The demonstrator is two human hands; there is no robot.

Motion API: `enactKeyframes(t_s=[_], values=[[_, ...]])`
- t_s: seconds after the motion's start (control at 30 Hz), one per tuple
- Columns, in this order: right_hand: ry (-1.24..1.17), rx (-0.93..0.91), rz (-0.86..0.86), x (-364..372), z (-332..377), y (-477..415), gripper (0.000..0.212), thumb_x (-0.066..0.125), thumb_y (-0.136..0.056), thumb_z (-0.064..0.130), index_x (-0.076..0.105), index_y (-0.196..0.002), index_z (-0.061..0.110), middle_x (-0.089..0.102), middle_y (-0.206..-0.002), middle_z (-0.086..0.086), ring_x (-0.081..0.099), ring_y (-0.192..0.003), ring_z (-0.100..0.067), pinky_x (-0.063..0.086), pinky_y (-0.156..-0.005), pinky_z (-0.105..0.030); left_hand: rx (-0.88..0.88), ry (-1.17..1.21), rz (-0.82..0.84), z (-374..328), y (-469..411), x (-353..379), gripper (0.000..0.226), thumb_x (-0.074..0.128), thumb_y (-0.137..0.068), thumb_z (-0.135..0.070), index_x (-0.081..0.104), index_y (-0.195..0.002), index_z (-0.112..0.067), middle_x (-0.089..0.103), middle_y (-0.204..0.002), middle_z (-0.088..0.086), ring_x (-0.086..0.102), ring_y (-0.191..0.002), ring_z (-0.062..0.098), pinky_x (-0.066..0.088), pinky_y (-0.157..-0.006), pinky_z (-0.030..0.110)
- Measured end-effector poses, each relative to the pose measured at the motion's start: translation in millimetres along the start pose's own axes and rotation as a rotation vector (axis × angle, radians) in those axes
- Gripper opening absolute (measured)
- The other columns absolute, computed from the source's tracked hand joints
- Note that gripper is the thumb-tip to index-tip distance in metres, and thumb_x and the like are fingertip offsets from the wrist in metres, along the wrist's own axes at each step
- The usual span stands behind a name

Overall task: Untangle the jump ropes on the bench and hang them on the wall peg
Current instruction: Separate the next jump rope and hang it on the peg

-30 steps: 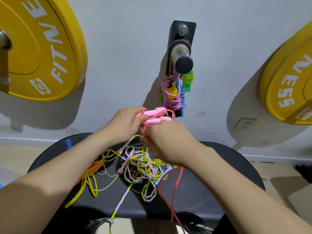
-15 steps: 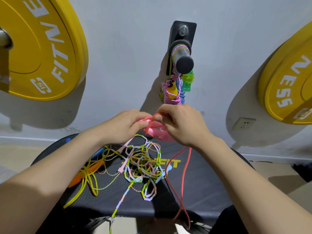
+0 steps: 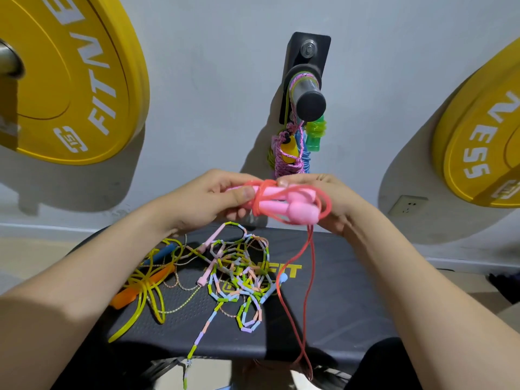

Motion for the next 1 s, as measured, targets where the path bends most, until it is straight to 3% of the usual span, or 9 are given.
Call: enactKeyframes(t_s=[0.13, 0.33, 0.43, 0.53, 0.67, 0.73, 0.87, 0.93, 1.0], values=[[0.056, 0.011, 0.048, 14.4, -8.6, -5.9, 0.022, 0.051, -0.101, -0.009, 0.071, -0.109, -0.003, 0.072, -0.082, -0.01, 0.037, -0.053, -0.011, 0.033, -0.045, -0.019, 0.003, 0.095, -0.292, -0.6, -7.6, -21.7, 0.032, 0.049, -0.112, -0.025, 0.071, -0.128, -0.008, 0.046, -0.074, 0.006, 0.051, -0.066, 0.016, 0.032, -0.064, 0.03], [0.182, 0.185, 0.279, 57.0, -27.7, 8.3, 0.037, 0.041, -0.115, 0.027, 0.066, -0.125, 0.002, 0.041, -0.058, 0.006, 0.032, -0.041, -0.006, 0.029, -0.037, -0.018, -0.022, -0.62, -0.517, -11.3, -0.8, -34.6, 0.032, 0.05, -0.111, -0.031, 0.073, -0.088, -0.03, 0.063, -0.061, -0.016, 0.06, -0.068, 0.0, 0.035, -0.065, 0.018], [0.27, 0.217, 0.359, 70.8, -31.0, 23.0, 0.039, 0.038, -0.115, 0.027, 0.065, -0.119, -0.001, 0.036, -0.055, 0.004, 0.034, -0.037, -0.01, 0.032, -0.039, -0.02, 0.015, -0.869, -0.555, -18.1, -0.8, -32.9, 0.025, 0.054, -0.109, -0.023, 0.075, -0.099, -0.013, 0.066, -0.084, 0.005, 0.06, -0.094, 0.031, 0.029, -0.074, 0.032], [0.507, 0.079, 0.332, 73.9, -24.5, 30.7, 0.032, 0.055, -0.109, 0.024, 0.059, -0.116, -0.007, 0.04, -0.062, -0.005, 0.039, -0.041, -0.017, 0.036, -0.043, -0.027, 0.031, -0.877, -0.487, -13.9, -2.5, -24.0, 0.023, 0.056, -0.108, -0.021, 0.074, -0.101, -0.007, 0.06, -0.093, 0.012, 0.057, -0.096, 0.032, 0.033, -0.08, 0.033], [1.365, -0.428, 0.156, 65.0, 10.9, 26.3, 0.043, 0.064, -0.103, 0.041, 0.064, -0.073, 0.011, 0.046, -0.059, -0.005, 0.042, -0.059, -0.027, 0.043, -0.059, -0.045, 0.065, -0.916, -0.185, -3.9, -2.2, -2.8, 0.017, 0.056, -0.106, -0.014, 0.072, -0.1, -0.013, 0.054, -0.097, 0.005, 0.057, -0.097, 0.024, 0.039, -0.086, 0.032], [1.337, -0.456, 0.01, 49.4, 21.2, 20.3, 0.048, 0.069, -0.095, 0.059, 0.062, -0.067, 0.02, 0.055, -0.059, -0.002, 0.051, -0.064, -0.026, 0.052, -0.063, -0.047, 0.088, -0.893, -0.1, -4.4, -2.3, 0.0, 0.017, 0.057, -0.105, -0.012, 0.073, -0.108, -0.016, 0.056, -0.101, 0.003, 0.055, -0.097, 0.016, 0.042, -0.092, 0.032], [1.164, -0.443, -0.293, 26.0, 33.2, 14.8, 0.06, 0.082, -0.056, 0.085, 0.072, -0.072, 0.028, 0.07, -0.067, 0.011, 0.065, -0.069, -0.007, 0.053, -0.059, -0.033, 0.091, -0.855, 0.038, -7.2, -1.4, -1.0, 0.028, 0.059, -0.105, -0.011, 0.073, -0.126, -0.021, 0.06, -0.104, -0.001, 0.052, -0.097, -0.003, 0.038, -0.089, 0.017], [1.1, -0.414, -0.291, 22.5, 31.8, 11.0, 0.06, 0.087, -0.05, 0.082, 0.072, -0.07, 0.027, 0.068, -0.063, 0.014, 0.061, -0.061, -0.003, 0.045, -0.052, -0.026, 0.043, -0.825, 0.112, -0.6, 1.7, 0.6, 0.032, 0.057, -0.106, -0.01, 0.071, -0.132, -0.022, 0.061, -0.107, -0.001, 0.056, -0.099, 0.002, 0.042, -0.091, 0.023], [0.843, -0.358, -0.205, 17.4, 24.5, 6.5, 0.049, 0.092, -0.062, 0.067, 0.078, -0.075, 0.022, 0.064, -0.055, 0.015, 0.051, -0.049, -0.003, 0.037, -0.049, -0.019, 0.037, -0.667, 0.058, -2.0, 2.7, -2.4, 0.034, 0.055, -0.107, -0.007, 0.069, -0.136, -0.018, 0.061, -0.104, -0.004, 0.061, -0.092, 0.001, 0.048, -0.086, 0.024]])
Point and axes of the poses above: each hand's wrist, its own y-axis away from the middle knuckle, its own x-axis out of the palm, z = x × y, the point moved 7 cm from there along -y, towards the middle knuckle
